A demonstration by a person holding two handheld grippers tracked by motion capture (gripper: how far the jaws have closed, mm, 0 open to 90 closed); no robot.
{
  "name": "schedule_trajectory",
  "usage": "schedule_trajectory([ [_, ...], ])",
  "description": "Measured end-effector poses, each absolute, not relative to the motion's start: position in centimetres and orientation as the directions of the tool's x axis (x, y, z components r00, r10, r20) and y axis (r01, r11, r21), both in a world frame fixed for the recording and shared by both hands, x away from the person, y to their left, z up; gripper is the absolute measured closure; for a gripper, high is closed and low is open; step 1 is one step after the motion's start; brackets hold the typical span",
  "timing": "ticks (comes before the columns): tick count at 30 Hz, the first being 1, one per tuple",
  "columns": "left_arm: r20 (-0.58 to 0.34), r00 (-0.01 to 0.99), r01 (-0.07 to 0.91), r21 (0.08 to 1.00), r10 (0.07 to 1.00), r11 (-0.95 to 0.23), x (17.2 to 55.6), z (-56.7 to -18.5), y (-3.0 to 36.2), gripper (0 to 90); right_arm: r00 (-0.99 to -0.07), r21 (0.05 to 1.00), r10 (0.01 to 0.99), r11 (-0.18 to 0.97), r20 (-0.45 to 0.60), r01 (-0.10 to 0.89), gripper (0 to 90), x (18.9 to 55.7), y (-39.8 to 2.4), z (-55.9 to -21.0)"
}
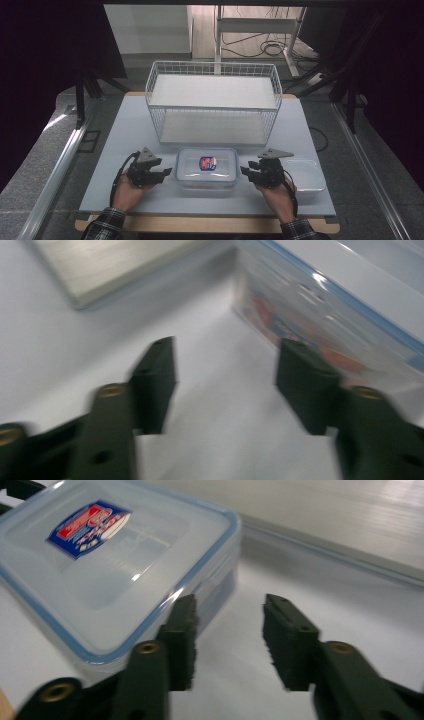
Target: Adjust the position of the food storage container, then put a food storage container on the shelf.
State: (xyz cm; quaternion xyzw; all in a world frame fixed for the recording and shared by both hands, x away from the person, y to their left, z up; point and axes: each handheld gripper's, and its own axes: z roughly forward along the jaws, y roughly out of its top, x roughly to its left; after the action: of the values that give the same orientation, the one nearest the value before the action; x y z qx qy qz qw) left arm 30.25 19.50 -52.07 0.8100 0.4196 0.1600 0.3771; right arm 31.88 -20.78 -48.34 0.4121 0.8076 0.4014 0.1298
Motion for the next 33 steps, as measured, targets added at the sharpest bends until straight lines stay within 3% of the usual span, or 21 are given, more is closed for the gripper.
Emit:
schedule_trajectory([
  [1, -0.067, 0.583, 0.562, 0.754, 0.810, -0.341, 30.3, -52.0, 19.7, 33.9, -0.622, 0.759, 0.774, 0.331, 0.122, 0.561, 50.9, 31.9, -20.9, -48.3],
  [4, -0.081, 0.559, 0.568, 0.763, 0.825, -0.309, 30.4, -52.0, 19.9, 13.4, -0.621, 0.770, 0.769, 0.302, 0.152, 0.562, 36.2, 32.1, -21.3, -48.1],
  [8, -0.078, 0.557, 0.566, 0.765, 0.827, -0.309, 30.4, -52.0, 19.9, 6.7, -0.635, 0.779, 0.754, 0.292, 0.169, 0.555, 27.3, 32.3, -21.4, -48.1],
  [9, -0.080, 0.566, 0.560, 0.768, 0.821, -0.311, 30.4, -51.9, 20.0, 4.1, -0.642, 0.780, 0.747, 0.294, 0.172, 0.552, 21.1, 32.4, -21.2, -48.1],
  [14, -0.129, 0.612, 0.533, 0.796, 0.780, -0.286, 30.3, -51.5, 20.1, 1.9, -0.675, 0.779, 0.713, 0.311, 0.187, 0.544, 12.9, 32.5, -20.8, -48.3],
  [20, -0.163, 0.628, 0.518, 0.817, 0.761, -0.253, 30.5, -51.0, 19.7, 1.2, -0.694, 0.779, 0.684, 0.301, 0.226, 0.550, 10.2, 32.6, -20.1, -48.1],
  [24, -0.177, 0.643, 0.532, 0.803, 0.746, -0.268, 30.7, -50.6, 18.7, 1.3, -0.702, 0.762, 0.678, 0.330, 0.219, 0.557, 5.4, 32.5, -19.0, -48.5],
  [33, -0.244, 0.667, 0.585, 0.757, 0.704, -0.291, 31.5, -50.6, 16.6, 0.0, -0.702, 0.727, 0.662, 0.343, 0.262, 0.595, 3.6, 32.7, -17.9, -48.5],
])
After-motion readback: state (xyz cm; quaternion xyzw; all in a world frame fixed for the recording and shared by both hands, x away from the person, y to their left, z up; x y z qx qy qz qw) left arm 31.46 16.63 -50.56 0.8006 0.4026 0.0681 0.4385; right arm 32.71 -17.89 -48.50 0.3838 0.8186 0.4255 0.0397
